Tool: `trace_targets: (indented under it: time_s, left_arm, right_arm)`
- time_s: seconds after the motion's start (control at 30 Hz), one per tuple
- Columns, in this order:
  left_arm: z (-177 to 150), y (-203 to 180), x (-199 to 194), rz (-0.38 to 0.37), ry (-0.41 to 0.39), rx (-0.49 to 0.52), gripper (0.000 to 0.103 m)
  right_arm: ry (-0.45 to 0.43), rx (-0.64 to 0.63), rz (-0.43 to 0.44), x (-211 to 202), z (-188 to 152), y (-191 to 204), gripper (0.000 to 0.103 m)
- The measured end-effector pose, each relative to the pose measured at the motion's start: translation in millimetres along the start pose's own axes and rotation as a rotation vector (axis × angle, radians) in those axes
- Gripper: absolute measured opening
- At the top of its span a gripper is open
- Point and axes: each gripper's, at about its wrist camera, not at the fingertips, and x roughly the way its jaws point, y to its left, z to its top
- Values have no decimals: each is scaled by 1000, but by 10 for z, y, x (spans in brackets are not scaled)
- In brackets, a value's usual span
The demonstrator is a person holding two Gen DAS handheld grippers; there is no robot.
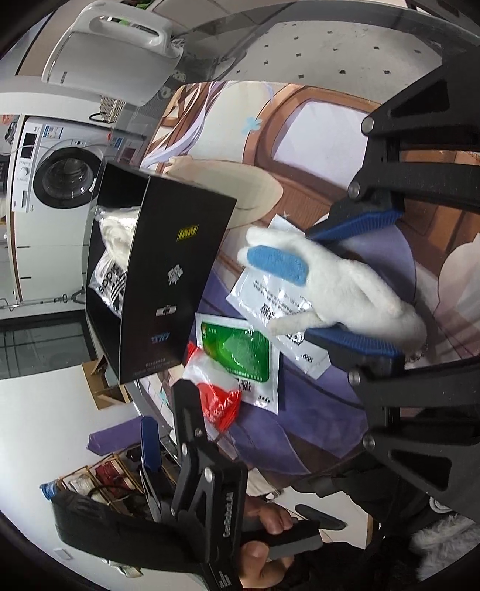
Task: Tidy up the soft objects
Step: 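Move the right tool to the white plush bunny and grasp it, then grasp the red balloon-glue packet with the left tool while the right tool lifts the bunny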
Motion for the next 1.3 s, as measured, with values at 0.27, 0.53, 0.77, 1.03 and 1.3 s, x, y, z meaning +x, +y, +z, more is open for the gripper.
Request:
trace_targets:
  time_s: [0.27,0.53,0.77,1.03,1.3]
  left_arm:
    - [-13,-22,33,-12,21,6,103]
    - [-35,-71,98,-5,46,21,103]
    - [-55,-78,147,-5,62,20,103]
    - [-46,-73,184,-21,75,13,103]
    - [-64,-101,198,-36,85,19,102]
  right_arm:
    - [-55,9,-9,-98,30,-59,42]
    - [-89,12,-2,-167,51,-60,42]
    - [-110,16,1,-205,62,-53,42]
    - [-119,19,-1,-216,64,-63,42]
    - [-122,22,-1,-221,71,-72,42]
